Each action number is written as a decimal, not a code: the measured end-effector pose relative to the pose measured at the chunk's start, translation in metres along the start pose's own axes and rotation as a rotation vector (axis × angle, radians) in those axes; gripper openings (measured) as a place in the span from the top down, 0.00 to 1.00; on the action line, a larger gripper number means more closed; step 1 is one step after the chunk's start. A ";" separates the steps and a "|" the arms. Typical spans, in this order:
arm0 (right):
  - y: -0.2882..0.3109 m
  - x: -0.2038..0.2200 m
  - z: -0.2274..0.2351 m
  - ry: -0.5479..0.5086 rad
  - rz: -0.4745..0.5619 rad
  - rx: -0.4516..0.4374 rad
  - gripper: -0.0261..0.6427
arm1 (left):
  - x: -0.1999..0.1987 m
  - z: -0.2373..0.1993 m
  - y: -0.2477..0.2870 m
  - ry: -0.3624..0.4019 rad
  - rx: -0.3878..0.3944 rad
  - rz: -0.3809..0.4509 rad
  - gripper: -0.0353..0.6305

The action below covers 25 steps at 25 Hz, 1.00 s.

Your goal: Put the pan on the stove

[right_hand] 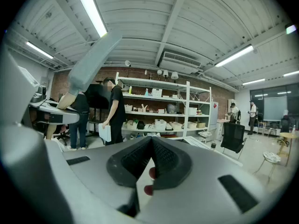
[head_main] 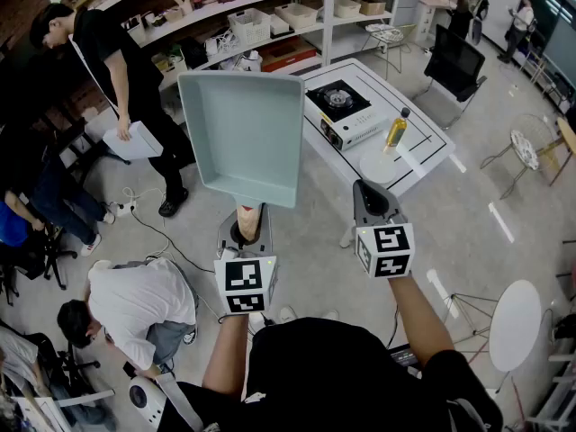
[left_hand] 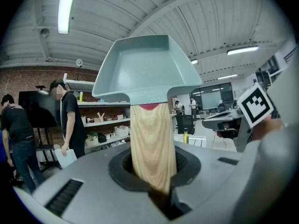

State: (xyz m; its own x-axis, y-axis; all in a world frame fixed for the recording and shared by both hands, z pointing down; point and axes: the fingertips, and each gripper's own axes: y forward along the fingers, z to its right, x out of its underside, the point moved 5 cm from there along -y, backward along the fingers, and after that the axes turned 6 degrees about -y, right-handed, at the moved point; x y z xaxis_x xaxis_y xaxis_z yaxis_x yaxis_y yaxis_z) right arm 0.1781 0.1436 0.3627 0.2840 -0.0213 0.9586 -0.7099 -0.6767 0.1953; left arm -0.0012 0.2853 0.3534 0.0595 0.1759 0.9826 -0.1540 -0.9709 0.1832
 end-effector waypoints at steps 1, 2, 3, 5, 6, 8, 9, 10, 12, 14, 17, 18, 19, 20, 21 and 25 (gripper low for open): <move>-0.001 0.000 0.000 -0.002 0.000 0.000 0.96 | -0.001 0.001 -0.001 0.000 -0.001 -0.002 0.86; -0.002 -0.001 0.001 -0.003 0.000 -0.001 0.96 | -0.001 0.001 -0.001 0.001 -0.003 -0.003 0.86; -0.003 -0.001 0.002 -0.004 0.000 -0.001 0.96 | -0.002 0.002 -0.001 0.001 -0.004 -0.003 0.86; -0.003 -0.001 0.004 -0.005 0.000 -0.002 0.96 | -0.003 0.003 -0.001 -0.004 -0.005 -0.002 0.86; -0.002 -0.001 0.005 -0.006 0.000 -0.003 0.96 | -0.003 0.004 0.000 -0.008 -0.005 -0.003 0.86; -0.002 -0.001 0.008 -0.008 -0.001 -0.005 0.96 | -0.003 0.006 0.002 -0.014 -0.006 -0.004 0.86; -0.002 0.000 0.009 -0.006 -0.001 -0.006 0.96 | -0.003 0.007 0.003 -0.014 -0.008 -0.006 0.86; -0.002 0.001 0.011 0.000 0.001 -0.008 0.96 | -0.003 0.008 0.004 -0.012 -0.010 -0.009 0.86; -0.004 0.003 0.014 0.017 0.004 -0.018 0.96 | -0.001 0.012 0.004 -0.010 -0.015 -0.015 0.86; -0.006 0.006 0.017 0.024 -0.001 -0.031 0.96 | 0.001 0.017 0.004 -0.011 -0.021 -0.021 0.86; -0.008 0.011 0.021 0.020 -0.013 -0.050 0.96 | 0.001 0.026 0.004 -0.014 -0.027 -0.016 0.86; -0.010 0.014 0.023 0.022 -0.016 -0.057 0.96 | 0.002 0.029 0.003 -0.015 -0.031 -0.016 0.86; -0.011 0.016 0.024 0.025 -0.018 -0.063 0.96 | 0.005 0.031 0.003 -0.017 -0.035 -0.019 0.86; -0.012 0.019 0.026 0.027 -0.018 -0.068 0.96 | 0.008 0.034 0.002 -0.019 -0.041 -0.022 0.86; -0.014 0.021 0.027 0.027 -0.016 -0.072 0.96 | 0.010 0.037 0.002 -0.020 -0.044 -0.023 0.86; -0.018 0.026 0.030 0.022 -0.003 -0.087 0.96 | 0.014 0.045 0.000 -0.021 -0.055 -0.023 0.86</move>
State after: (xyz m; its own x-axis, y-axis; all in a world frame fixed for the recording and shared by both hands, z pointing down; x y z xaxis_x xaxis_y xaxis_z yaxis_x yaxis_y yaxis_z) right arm 0.2176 0.1332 0.3776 0.2722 -0.0025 0.9622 -0.7627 -0.6103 0.2142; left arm 0.0442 0.2801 0.3655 0.0841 0.1938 0.9774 -0.2065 -0.9562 0.2074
